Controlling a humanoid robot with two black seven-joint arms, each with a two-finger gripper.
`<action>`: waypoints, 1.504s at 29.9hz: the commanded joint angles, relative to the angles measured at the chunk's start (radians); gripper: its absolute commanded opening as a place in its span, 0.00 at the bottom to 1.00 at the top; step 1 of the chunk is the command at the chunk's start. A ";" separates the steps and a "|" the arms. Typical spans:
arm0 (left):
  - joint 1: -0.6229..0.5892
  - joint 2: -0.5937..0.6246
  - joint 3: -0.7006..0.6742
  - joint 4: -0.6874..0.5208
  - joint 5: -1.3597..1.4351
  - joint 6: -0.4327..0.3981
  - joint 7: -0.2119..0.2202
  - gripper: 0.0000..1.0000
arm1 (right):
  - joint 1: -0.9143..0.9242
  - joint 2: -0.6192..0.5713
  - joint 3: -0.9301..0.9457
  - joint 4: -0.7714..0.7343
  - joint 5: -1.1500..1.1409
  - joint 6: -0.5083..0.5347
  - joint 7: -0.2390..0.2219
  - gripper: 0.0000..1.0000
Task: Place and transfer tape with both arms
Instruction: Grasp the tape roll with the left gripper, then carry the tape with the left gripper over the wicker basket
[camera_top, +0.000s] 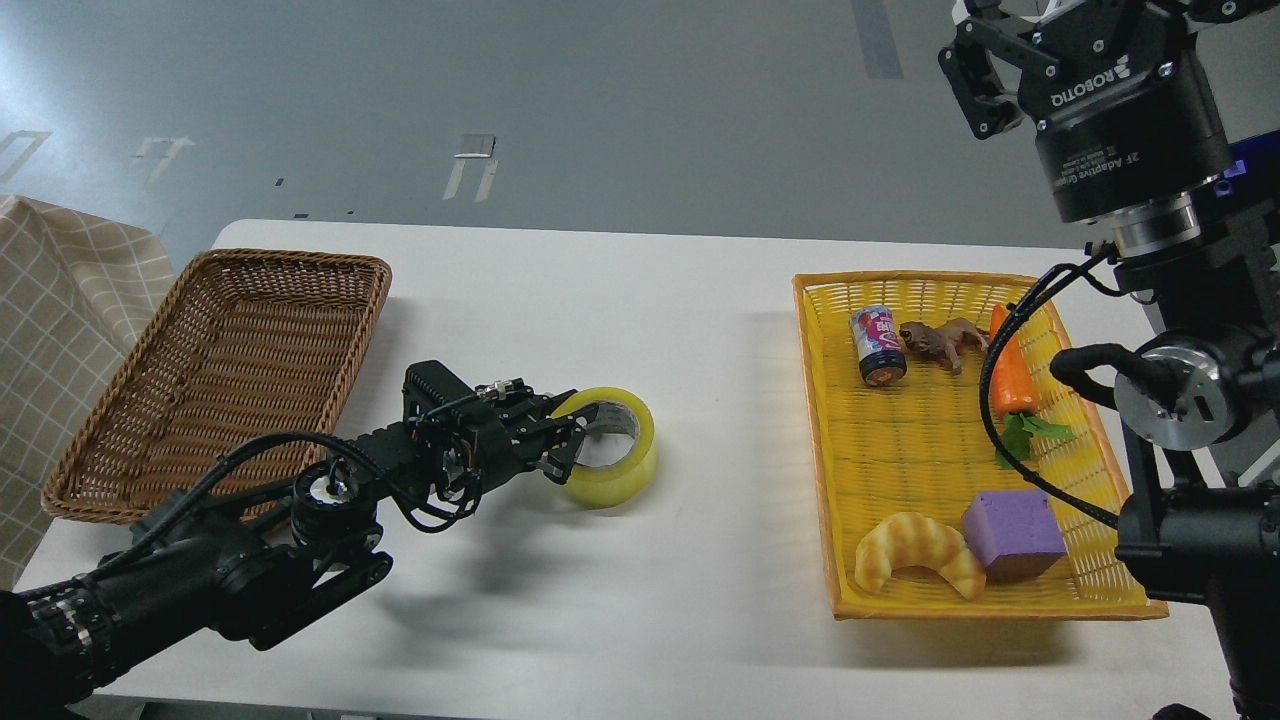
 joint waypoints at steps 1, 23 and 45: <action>-0.006 -0.003 -0.001 -0.001 0.000 0.037 0.000 0.13 | -0.002 0.001 0.001 -0.002 0.000 -0.001 0.000 1.00; -0.281 0.164 -0.001 0.024 0.000 0.092 -0.138 0.14 | -0.004 0.015 -0.001 -0.003 -0.002 -0.015 0.000 1.00; -0.196 0.517 0.002 0.159 -0.105 0.212 -0.299 0.14 | -0.010 0.022 -0.016 -0.008 -0.002 -0.010 0.000 1.00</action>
